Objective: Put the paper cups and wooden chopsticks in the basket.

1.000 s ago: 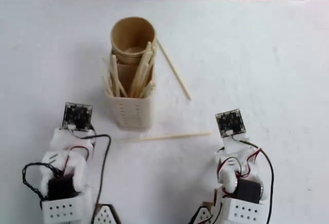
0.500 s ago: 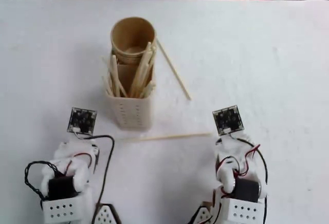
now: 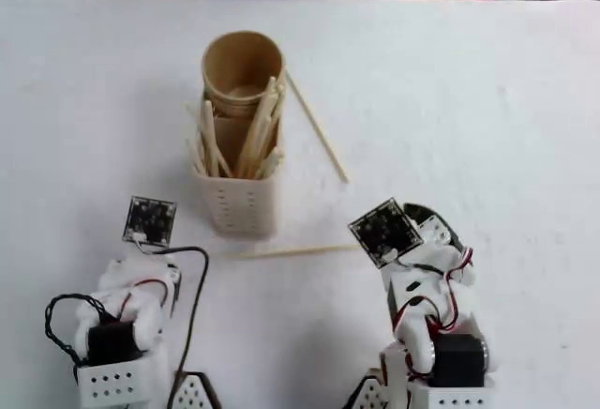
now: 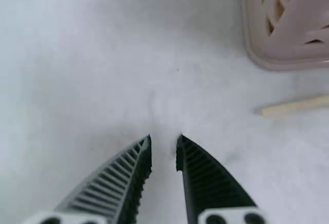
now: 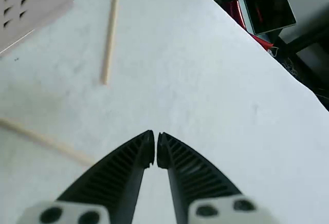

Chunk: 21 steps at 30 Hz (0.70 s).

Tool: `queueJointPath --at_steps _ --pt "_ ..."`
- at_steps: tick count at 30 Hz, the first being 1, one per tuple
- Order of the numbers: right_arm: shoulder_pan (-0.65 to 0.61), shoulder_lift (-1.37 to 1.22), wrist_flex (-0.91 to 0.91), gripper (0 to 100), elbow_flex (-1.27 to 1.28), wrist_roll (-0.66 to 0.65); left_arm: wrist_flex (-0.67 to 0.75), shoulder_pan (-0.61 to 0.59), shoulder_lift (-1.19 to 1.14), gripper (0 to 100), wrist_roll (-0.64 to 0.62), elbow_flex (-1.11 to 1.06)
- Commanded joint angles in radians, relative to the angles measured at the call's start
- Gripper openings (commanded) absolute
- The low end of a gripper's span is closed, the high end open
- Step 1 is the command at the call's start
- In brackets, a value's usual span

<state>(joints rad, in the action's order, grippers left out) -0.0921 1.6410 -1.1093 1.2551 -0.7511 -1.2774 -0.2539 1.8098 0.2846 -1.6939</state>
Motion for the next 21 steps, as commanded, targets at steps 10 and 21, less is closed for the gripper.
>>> queueJointPath --at_steps 10,21 --pt "-0.298 -0.943 -0.094 16.0 -0.390 -0.318 -0.006 -0.001 0.008 10 0.006 0.002" --pt "-0.410 -1.290 0.091 34.4 -0.414 -0.393 -0.006 -0.001 0.008 10 0.006 0.002"
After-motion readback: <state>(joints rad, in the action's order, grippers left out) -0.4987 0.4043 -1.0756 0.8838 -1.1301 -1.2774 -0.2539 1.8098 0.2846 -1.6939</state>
